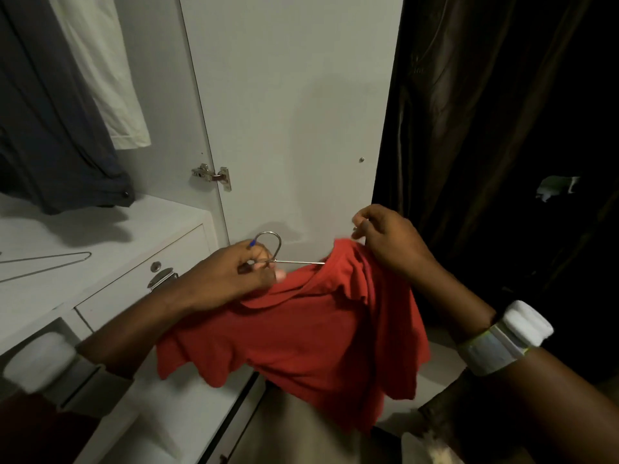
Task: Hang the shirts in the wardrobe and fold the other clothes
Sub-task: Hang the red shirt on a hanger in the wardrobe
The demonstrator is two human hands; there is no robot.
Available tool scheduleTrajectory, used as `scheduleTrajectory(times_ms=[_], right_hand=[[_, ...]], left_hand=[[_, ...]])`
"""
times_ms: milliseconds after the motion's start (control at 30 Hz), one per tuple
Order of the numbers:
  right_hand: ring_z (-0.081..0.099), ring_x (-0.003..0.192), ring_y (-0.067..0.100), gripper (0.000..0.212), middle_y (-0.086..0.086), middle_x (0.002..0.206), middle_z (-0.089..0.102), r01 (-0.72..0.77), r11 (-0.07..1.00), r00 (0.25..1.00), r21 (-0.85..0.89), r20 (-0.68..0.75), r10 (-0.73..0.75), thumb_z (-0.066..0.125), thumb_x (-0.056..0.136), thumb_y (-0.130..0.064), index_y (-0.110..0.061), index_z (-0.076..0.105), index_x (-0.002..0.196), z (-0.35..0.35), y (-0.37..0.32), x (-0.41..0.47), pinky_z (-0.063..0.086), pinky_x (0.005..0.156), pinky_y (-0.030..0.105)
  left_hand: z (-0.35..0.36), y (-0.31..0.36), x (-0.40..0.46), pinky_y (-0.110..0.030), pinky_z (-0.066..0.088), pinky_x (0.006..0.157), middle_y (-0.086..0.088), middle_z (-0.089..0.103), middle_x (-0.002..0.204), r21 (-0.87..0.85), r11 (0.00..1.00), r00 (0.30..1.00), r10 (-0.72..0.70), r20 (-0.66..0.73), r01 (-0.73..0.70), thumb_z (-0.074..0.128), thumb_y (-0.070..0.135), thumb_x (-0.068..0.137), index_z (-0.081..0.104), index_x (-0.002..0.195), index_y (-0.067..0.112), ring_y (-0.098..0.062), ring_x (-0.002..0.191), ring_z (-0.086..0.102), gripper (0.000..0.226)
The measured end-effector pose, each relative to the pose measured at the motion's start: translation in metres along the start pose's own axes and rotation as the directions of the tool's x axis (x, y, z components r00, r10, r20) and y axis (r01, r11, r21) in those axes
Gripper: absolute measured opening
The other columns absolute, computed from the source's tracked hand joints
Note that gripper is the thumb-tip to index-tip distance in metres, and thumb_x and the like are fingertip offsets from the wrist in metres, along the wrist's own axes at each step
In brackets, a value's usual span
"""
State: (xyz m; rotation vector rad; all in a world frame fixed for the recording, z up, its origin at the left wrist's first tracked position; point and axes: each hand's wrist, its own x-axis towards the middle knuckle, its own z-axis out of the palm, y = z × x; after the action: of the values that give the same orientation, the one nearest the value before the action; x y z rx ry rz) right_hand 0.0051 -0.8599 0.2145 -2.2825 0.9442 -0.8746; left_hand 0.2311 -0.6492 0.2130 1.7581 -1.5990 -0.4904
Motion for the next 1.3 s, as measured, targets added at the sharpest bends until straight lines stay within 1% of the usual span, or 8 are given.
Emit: scheduleTrajectory(times_ms=[167, 300, 467, 667, 800, 933, 1067, 1300], right_hand=[[0.067, 0.09, 0.0, 0.026, -0.006, 0.104, 0.073, 0.005, 0.91, 0.988, 0.415, -0.14, 0.059, 0.06, 0.094, -0.054, -0.032, 0.067, 0.107, -0.024, 0.02, -0.027, 0.053, 0.083, 0.032], [0.057, 0.113, -0.017, 0.093, -0.031, 0.134, 0.054, -0.064, 0.946, 0.98, 0.319, 0.199, -0.001, 0.088, 0.067, -0.053, -0.041, 0.041, 0.147, 0.015, 0.048, -0.084, 0.046, 0.092, 0.007], [0.072, 0.081, 0.013, 0.013, -0.011, 0.079, 0.069, 0.008, 0.981, 0.968, -0.194, 0.247, 0.041, 0.071, 0.088, -0.034, -0.041, 0.061, 0.084, 0.025, 0.082, -0.087, 0.055, 0.069, 0.036], [0.055, 0.061, 0.002, 0.046, -0.009, 0.072, 0.06, 0.114, 0.876, 0.866, -0.468, 0.479, 0.143, 0.062, 0.087, -0.068, -0.025, 0.059, 0.074, -0.025, 0.067, -0.065, 0.044, 0.06, 0.025], [0.048, 0.054, 0.006, 0.067, -0.007, 0.061, 0.056, 0.117, 0.959, 0.831, -0.258, 0.554, 0.048, 0.062, 0.073, -0.082, -0.016, 0.058, 0.066, -0.039, 0.057, -0.047, 0.044, 0.057, 0.032], [0.057, 0.067, 0.007, 0.035, -0.002, 0.069, 0.067, -0.008, 0.971, 0.838, 0.241, 0.532, -0.125, 0.082, 0.078, -0.04, -0.006, 0.075, 0.078, -0.042, 0.044, -0.038, 0.047, 0.061, 0.028], [0.049, 0.057, 0.003, 0.049, -0.001, 0.057, 0.058, 0.137, 0.989, 0.852, -0.056, 0.515, -0.089, 0.073, 0.08, -0.062, -0.017, 0.067, 0.063, -0.049, 0.044, -0.031, 0.041, 0.055, 0.032], [0.045, 0.045, 0.008, 0.042, 0.001, 0.052, 0.054, -0.056, 0.983, 0.949, 0.176, 0.317, -0.003, 0.074, 0.084, -0.046, -0.012, 0.065, 0.06, -0.06, 0.046, -0.025, 0.034, 0.044, 0.024]], left_hand=[[-0.02, -0.002, -0.007, -0.018, 0.048, 0.06, 0.019, 0.068, 0.09, 0.115, 0.991, 0.997, -0.061, -0.046, 0.066, 0.098, 0.042, 0.059, 0.065, 0.104, 0.017, -0.004, 0.066, 0.062, 0.061], [-0.029, -0.01, -0.004, -0.03, 0.044, 0.059, 0.0, 0.057, 0.068, 0.126, 0.989, 0.993, -0.06, -0.098, 0.072, 0.099, 0.037, 0.062, 0.067, 0.098, 0.027, -0.01, 0.057, 0.051, 0.049], [-0.035, -0.021, -0.01, -0.038, 0.049, 0.064, 0.026, 0.071, 0.092, 0.335, 0.939, 0.989, -0.032, -0.148, 0.081, 0.088, 0.036, 0.067, 0.044, 0.076, 0.032, -0.009, 0.059, 0.051, 0.045], [-0.05, -0.045, -0.032, -0.042, 0.051, 0.067, 0.024, 0.072, 0.085, 0.429, 0.887, 0.981, -0.112, -0.156, 0.169, 0.081, 0.023, 0.072, 0.043, 0.075, 0.036, -0.023, 0.065, 0.06, 0.04], [-0.05, -0.049, -0.042, -0.041, 0.053, 0.07, 0.024, 0.071, 0.083, 0.446, 0.87, 0.977, -0.17, -0.132, 0.211, 0.078, 0.031, 0.068, 0.046, 0.076, 0.039, -0.019, 0.074, 0.064, 0.034], [-0.054, -0.049, -0.047, -0.043, 0.051, 0.065, 0.011, 0.071, 0.079, 0.38, 0.897, 0.973, -0.195, -0.121, 0.227, 0.069, 0.044, 0.058, 0.048, 0.073, 0.04, -0.025, 0.064, 0.058, 0.026], [-0.061, -0.05, -0.05, -0.041, 0.052, 0.068, 0.015, 0.07, 0.078, 0.427, 0.87, 0.969, -0.22, -0.113, 0.247, 0.066, 0.049, 0.057, 0.045, 0.076, 0.036, -0.023, 0.067, 0.06, 0.032], [-0.062, -0.057, -0.05, -0.038, 0.053, 0.07, 0.016, 0.069, 0.079, 0.498, 0.83, 0.966, -0.246, -0.076, 0.25, 0.069, 0.047, 0.057, 0.048, 0.078, 0.031, -0.013, 0.069, 0.06, 0.034]])
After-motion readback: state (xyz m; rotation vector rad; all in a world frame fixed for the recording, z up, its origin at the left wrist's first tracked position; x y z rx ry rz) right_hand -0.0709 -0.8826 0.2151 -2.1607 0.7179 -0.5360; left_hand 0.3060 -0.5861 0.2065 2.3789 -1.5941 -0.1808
